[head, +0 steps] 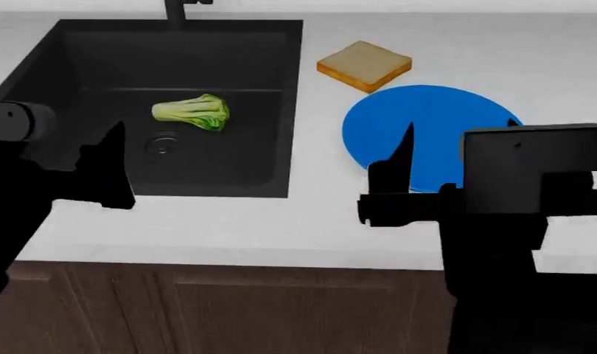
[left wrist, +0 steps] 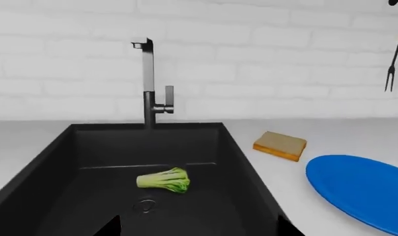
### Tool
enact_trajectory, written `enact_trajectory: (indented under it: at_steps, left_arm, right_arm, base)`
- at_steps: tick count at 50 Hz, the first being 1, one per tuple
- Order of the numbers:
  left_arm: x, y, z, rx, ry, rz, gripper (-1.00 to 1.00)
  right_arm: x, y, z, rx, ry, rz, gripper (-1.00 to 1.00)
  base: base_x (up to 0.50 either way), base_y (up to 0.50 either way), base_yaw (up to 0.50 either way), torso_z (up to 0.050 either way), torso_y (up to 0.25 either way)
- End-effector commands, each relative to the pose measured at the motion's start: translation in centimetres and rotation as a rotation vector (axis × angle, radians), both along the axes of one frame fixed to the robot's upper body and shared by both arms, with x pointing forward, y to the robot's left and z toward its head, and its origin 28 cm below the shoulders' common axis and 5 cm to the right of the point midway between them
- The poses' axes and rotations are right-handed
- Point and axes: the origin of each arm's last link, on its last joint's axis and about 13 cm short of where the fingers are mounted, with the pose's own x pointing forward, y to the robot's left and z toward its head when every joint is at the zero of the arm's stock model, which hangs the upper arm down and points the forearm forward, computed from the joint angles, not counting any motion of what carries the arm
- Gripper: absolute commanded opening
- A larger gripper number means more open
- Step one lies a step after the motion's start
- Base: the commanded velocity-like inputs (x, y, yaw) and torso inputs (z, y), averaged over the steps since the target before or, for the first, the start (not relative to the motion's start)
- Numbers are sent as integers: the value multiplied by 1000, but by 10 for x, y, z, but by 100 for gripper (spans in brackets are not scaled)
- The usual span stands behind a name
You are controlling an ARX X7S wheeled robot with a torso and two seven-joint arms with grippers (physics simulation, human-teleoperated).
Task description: Pick the celery from the sink and place it on the plate located on the counter
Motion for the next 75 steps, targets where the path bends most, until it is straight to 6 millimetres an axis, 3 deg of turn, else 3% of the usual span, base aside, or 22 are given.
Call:
enact_trajectory:
  at_steps: [1,7,16,22,39,75]
  left_arm:
    - [36,-10,38,25,-1,-37,100]
    - [62,-14,48,38,25,-9,100]
    - [78,-17,52,44,32,3,100]
    - [75,-15,51,42,31,15,100]
    - [70,-9,48,34,33,43,100]
    - [70,-6,45,24,41,53,100]
  right_arm:
    - [35,-9,36,1,15,-17,100]
    - [57,-6,50,-57,38,-36,100]
    - [66,-4,54,-42,43,-31,100]
    - [65,-5,46,-41,66,-27,100]
    - [65,4,48,-37,69,15,100]
    - [65,7,43,-34,76,23,100]
  base:
    - [0,0,0,0,0]
    - [0,0,0,0,0]
    - [0,0,0,0,0]
    - [0,0,0,0,0]
    - [0,-126,0,0,0]
    - [349,0,0,0,0]
